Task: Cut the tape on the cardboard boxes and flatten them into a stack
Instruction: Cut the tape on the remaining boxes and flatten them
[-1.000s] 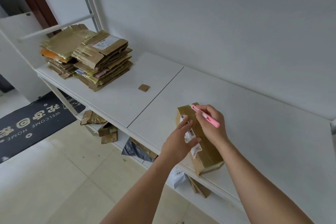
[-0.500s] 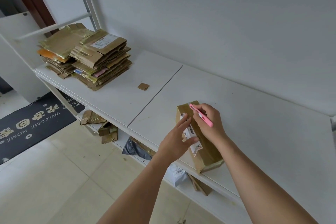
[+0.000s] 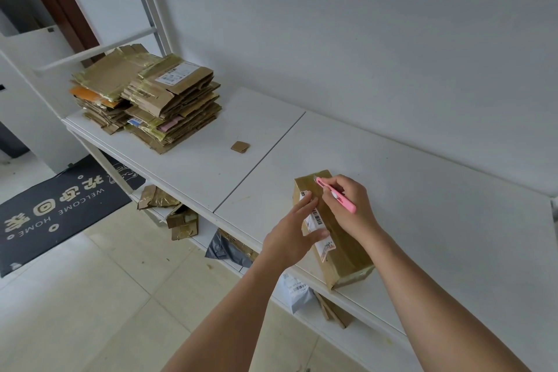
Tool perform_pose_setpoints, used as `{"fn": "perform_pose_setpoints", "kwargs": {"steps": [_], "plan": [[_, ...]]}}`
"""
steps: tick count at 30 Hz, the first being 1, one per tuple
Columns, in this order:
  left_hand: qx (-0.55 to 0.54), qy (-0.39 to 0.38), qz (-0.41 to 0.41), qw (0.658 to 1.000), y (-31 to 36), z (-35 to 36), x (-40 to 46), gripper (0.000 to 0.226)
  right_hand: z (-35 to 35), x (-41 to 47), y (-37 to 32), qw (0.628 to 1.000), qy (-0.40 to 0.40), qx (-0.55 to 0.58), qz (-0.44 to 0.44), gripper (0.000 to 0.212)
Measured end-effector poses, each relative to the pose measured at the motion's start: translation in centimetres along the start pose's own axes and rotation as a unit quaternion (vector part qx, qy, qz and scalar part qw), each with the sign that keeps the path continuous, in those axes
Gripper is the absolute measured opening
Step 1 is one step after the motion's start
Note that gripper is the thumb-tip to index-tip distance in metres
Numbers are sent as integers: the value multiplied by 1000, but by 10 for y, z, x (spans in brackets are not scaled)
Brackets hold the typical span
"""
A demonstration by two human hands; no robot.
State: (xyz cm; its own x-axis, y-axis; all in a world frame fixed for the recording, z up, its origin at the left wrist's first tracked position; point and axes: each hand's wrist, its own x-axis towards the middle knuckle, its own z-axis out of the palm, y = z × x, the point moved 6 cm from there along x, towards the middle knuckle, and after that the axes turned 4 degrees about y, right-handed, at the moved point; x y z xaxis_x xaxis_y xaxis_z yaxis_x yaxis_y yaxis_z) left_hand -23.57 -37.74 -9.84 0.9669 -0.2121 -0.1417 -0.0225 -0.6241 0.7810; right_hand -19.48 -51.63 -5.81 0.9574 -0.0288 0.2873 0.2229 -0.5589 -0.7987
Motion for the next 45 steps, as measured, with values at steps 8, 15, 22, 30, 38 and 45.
{"fn": "perform_pose_setpoints", "kwargs": {"steps": [8,15,22,30,38,45], "plan": [[24,1,-1,1000,1,-1,-1,74,-5,-11,-3,999,-30,-19,18,15],[33,0,-8,999,-1,-2,-1,73,-37,-59,1,993,-76,-7,88,9],[58,-5,-1,998,-3,-3,1,75,-68,-117,-2,990,-109,27,84,12],[131,-3,8,991,12,-7,-8,71,-80,-149,-5,996,-77,9,35,5],[190,3,-2,982,21,-7,-13,72,-96,-157,-8,994,-98,5,43,11],[395,36,42,917,46,-6,-7,78,-136,-173,14,972,127,132,146,16]]}}
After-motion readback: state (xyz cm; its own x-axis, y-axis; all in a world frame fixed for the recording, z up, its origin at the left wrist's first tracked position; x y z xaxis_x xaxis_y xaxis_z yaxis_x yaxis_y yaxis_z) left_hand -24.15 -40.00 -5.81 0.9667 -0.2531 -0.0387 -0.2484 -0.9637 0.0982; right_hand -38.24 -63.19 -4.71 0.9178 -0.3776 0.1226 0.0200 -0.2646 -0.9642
